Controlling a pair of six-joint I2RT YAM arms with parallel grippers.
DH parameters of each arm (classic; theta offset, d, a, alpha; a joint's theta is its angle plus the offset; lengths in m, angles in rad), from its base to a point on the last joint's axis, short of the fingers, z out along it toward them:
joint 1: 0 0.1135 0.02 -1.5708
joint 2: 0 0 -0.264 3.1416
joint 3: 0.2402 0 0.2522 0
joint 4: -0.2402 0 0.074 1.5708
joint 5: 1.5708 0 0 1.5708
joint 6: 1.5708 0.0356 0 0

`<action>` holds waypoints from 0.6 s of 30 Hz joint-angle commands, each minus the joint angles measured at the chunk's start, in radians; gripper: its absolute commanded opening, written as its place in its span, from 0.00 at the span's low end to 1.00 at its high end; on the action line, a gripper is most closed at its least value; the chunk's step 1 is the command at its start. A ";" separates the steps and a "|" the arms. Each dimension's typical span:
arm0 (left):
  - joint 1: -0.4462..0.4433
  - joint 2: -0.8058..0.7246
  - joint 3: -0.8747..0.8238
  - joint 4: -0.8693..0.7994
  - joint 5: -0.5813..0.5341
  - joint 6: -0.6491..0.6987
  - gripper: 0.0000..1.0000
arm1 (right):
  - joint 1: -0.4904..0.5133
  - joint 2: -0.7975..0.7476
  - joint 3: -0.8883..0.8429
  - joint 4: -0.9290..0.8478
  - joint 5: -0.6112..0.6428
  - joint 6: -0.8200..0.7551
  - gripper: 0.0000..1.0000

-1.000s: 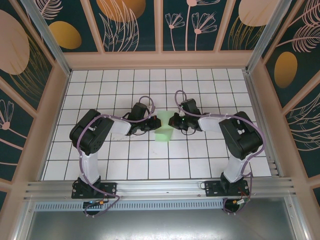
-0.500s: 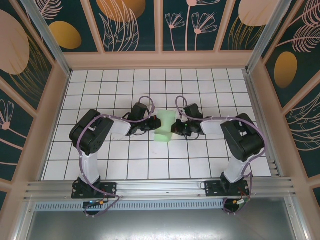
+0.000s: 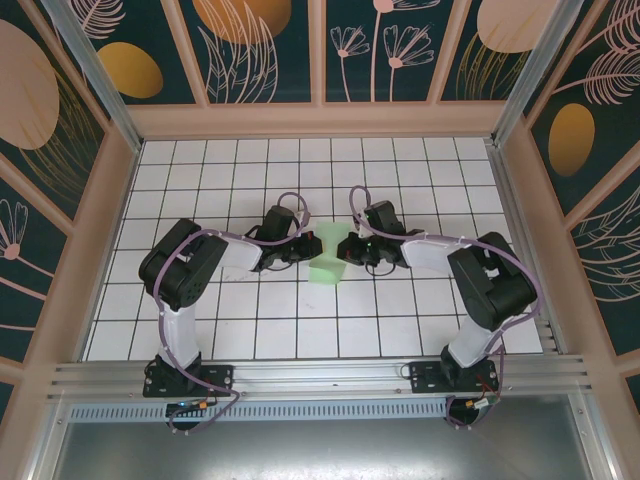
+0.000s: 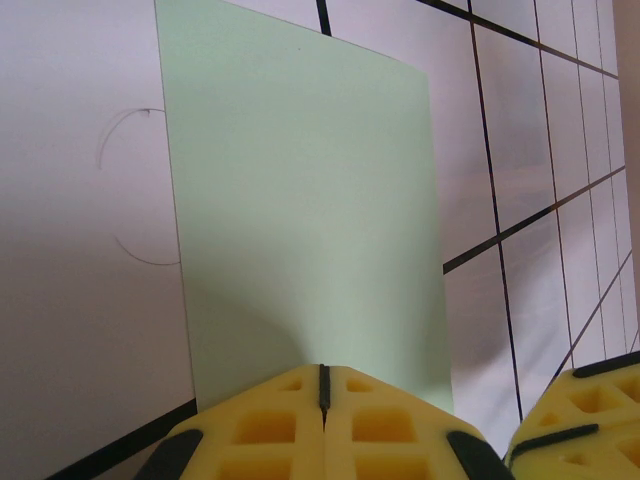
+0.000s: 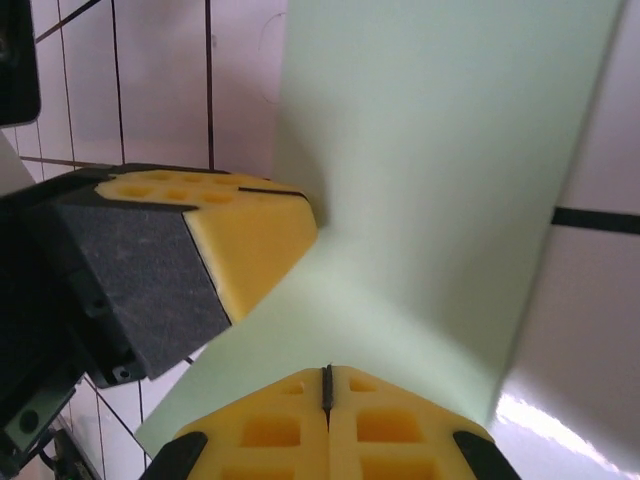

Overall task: Fold a paper plane with a square sheet of paper (pick it up from the middle)
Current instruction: Fold the square sheet of paper in half at the center of the table.

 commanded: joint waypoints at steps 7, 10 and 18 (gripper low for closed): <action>0.008 0.121 -0.088 -0.326 -0.183 0.009 0.00 | 0.025 0.068 -0.021 -0.036 -0.058 -0.035 0.00; 0.008 0.122 -0.089 -0.326 -0.186 0.010 0.00 | 0.026 0.072 -0.055 -0.059 -0.054 -0.059 0.00; 0.008 0.121 -0.090 -0.325 -0.194 0.011 0.00 | 0.014 0.000 -0.197 -0.112 -0.005 -0.108 0.00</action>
